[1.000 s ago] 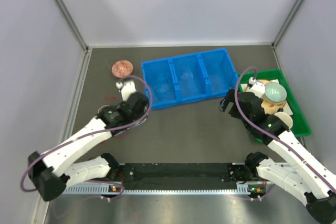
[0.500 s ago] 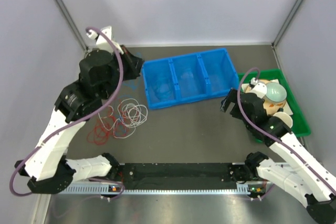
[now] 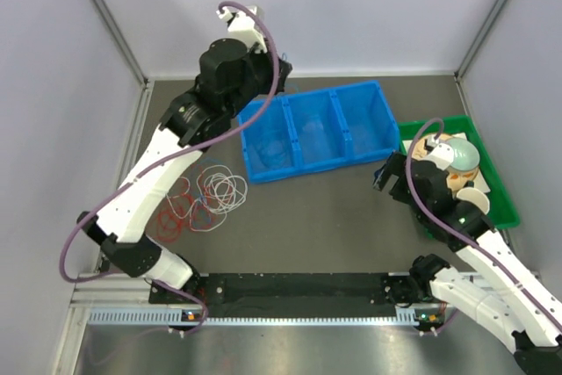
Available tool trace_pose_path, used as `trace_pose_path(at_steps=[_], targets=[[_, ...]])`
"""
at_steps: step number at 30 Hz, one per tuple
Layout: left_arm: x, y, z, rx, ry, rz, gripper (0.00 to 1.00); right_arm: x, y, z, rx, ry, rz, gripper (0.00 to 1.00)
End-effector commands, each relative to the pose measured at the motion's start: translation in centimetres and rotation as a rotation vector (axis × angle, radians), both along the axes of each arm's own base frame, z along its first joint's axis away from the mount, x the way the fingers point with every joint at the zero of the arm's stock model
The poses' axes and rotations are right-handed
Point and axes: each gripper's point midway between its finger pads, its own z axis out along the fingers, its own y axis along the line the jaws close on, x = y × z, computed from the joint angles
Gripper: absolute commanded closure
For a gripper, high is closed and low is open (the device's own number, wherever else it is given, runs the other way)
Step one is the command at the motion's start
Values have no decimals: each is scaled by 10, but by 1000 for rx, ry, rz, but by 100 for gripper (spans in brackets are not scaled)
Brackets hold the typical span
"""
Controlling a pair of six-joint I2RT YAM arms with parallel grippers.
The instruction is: Untangle the cables
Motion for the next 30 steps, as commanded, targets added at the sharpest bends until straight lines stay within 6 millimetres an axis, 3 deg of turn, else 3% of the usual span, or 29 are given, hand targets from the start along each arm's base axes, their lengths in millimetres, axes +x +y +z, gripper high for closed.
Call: trace_pose_path(at_steps=[1,4,7,8,11,14,20,24,30], targets=[[41,-4,-21,5,-22,39,100,-2,-5,-4,0,-1,-31,1],[62,4,-51,-3,34,70,100,-1,-5,-8,-18,14,-26,1],[69,16,-72,-15,72,106,100,0,-4,-7,-27,15,-19,1],[70,17,-88,-9,99,107,100,0,-4,-7,-29,16,-20,1],[75,28,-95,-22,114,130,100,2,-4,-5,-24,14,-28,1],[74,34,-86,-5,84,149,100,4,0,-5,-23,23,-20,1],[86,45,-88,-3,81,185,100,4,2,-6,-27,31,-9,1],[97,37,-116,-12,134,179,100,3,1,-12,-37,40,-3,1],[112,30,-178,37,214,194,100,1,0,-13,-25,33,-3,1]])
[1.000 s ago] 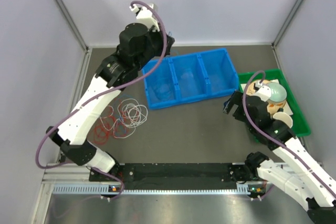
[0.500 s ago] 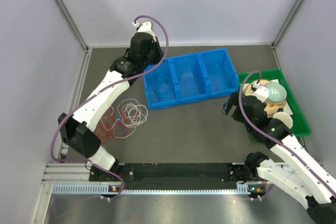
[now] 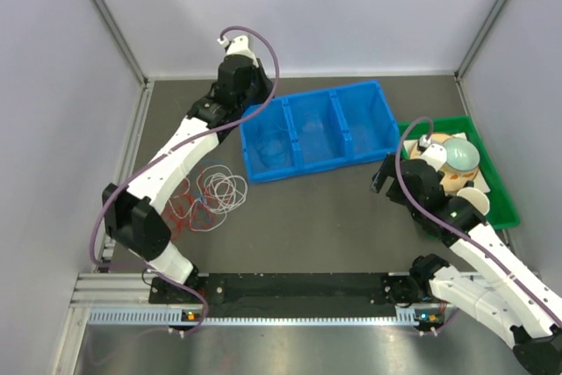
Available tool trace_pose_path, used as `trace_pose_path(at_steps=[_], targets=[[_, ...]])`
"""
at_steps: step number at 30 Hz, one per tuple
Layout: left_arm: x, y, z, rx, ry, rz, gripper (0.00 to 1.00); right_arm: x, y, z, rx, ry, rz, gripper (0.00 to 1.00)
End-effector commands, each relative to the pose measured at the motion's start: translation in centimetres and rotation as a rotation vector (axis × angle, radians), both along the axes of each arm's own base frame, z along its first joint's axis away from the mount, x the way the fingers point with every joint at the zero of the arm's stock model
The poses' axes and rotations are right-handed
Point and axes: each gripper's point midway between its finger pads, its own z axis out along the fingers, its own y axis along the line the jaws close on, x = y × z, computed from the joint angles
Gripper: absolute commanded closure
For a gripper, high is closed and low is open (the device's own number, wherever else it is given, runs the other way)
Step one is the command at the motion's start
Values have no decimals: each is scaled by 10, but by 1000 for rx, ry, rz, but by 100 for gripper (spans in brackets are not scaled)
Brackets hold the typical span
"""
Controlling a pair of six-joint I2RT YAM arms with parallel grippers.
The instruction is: Untangle the cables
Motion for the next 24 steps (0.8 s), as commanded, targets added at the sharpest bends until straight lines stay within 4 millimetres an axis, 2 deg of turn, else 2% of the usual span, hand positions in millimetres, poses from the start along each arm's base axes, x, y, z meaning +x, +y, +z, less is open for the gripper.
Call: trace_pose_path(at_steps=[1,2,5,9,11,14,16,18,20,24], targets=[[18,-8,-49,27,48,10,100,1,1,11,31,-48,-4,1],[18,-4,-61,49,65,27,100,0,1,10,36,-45,-7,1],[17,-1,-78,69,94,35,100,-1,0,9,43,-46,-9,1],[18,5,-76,88,77,58,100,-2,-1,6,39,-40,-11,1],[21,9,-83,114,91,75,100,-2,0,5,40,-35,-11,1],[23,23,-89,169,93,136,100,-2,0,4,40,-31,-12,1],[25,38,-83,230,60,192,100,-3,0,4,45,-34,-9,1],[26,45,-80,286,43,201,100,-4,0,3,49,-33,-13,1],[27,42,-83,303,47,179,100,-3,2,3,52,-30,-8,1],[27,26,-112,285,108,104,100,1,5,8,57,-32,-7,1]])
